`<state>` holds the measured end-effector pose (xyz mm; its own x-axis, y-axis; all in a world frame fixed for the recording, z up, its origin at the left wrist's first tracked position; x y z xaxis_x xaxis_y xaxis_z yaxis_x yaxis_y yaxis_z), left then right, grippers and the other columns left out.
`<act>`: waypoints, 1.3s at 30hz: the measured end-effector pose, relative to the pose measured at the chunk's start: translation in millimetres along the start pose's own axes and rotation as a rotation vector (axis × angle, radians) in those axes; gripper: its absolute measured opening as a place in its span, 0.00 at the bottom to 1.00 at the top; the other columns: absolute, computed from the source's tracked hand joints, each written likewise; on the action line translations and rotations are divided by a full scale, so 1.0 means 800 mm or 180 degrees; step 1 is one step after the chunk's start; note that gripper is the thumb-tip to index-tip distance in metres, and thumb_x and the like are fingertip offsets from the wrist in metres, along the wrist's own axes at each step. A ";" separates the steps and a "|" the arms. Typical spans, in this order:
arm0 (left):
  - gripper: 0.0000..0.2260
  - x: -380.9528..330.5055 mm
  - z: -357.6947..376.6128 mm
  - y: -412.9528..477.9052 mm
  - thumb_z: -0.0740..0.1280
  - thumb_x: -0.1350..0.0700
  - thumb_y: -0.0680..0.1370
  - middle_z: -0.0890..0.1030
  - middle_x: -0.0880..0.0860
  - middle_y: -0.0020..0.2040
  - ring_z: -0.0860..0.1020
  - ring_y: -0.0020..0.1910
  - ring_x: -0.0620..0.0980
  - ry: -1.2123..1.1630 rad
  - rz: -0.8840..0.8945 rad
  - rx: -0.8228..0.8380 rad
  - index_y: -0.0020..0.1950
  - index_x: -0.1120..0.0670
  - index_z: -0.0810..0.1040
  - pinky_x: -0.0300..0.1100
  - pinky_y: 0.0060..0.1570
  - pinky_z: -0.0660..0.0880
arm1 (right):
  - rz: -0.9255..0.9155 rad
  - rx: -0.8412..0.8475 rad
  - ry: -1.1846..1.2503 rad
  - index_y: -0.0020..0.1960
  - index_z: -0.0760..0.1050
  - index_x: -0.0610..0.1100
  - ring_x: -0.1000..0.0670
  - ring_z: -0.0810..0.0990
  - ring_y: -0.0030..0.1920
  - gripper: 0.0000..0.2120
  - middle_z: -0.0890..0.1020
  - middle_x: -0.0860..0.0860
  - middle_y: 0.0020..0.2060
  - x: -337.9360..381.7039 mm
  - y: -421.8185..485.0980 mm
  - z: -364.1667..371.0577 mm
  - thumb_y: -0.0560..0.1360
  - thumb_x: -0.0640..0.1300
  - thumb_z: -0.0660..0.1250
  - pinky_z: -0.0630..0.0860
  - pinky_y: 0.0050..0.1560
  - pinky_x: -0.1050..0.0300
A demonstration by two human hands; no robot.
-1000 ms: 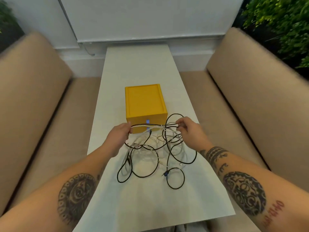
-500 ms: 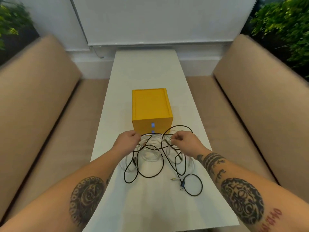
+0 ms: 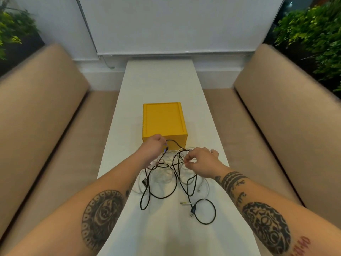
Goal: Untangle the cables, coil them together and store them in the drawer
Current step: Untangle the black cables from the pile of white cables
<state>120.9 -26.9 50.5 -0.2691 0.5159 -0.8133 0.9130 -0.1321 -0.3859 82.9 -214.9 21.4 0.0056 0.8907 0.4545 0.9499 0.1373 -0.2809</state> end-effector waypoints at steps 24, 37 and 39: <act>0.32 -0.055 -0.015 -0.023 0.73 0.42 0.73 0.76 0.46 0.69 0.82 0.44 0.51 -0.1071 0.0992 0.0588 0.74 0.50 0.70 0.45 0.36 0.78 | -0.1209 -0.0883 0.2940 0.49 0.83 0.46 0.48 0.84 0.37 0.05 0.85 0.50 0.38 0.180 0.034 -0.207 0.80 0.42 0.68 0.79 0.36 0.58; 0.03 -0.081 -0.003 -0.019 0.66 0.57 0.82 0.86 0.52 0.44 0.83 0.40 0.52 -0.1494 0.0914 0.0156 0.49 0.55 0.75 0.44 0.39 0.73 | -0.1169 -0.0903 0.2982 0.56 0.80 0.48 0.53 0.85 0.48 0.11 0.86 0.52 0.50 0.155 0.026 -0.189 0.75 0.39 0.74 0.81 0.43 0.58; 0.04 -0.084 -0.017 -0.015 0.65 0.56 0.83 0.85 0.52 0.43 0.84 0.38 0.53 -0.1966 0.0809 -0.0131 0.50 0.54 0.74 0.43 0.38 0.73 | -0.0914 -0.0881 0.2541 0.63 0.77 0.48 0.54 0.84 0.51 0.17 0.84 0.52 0.54 0.131 0.030 -0.176 0.75 0.44 0.74 0.78 0.44 0.59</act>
<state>132.3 -48.3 115.6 -0.1589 -0.1081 -0.9814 0.9789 -0.1468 -0.1423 150.5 -178.8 181.0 -0.1261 0.2567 0.9582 0.9891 0.1072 0.1014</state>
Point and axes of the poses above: each hand's wrist, its own y-axis towards the middle knuckle, its own z-axis out of the palm, x = y × z, the point moved 6 cm from there along y, towards the middle knuckle
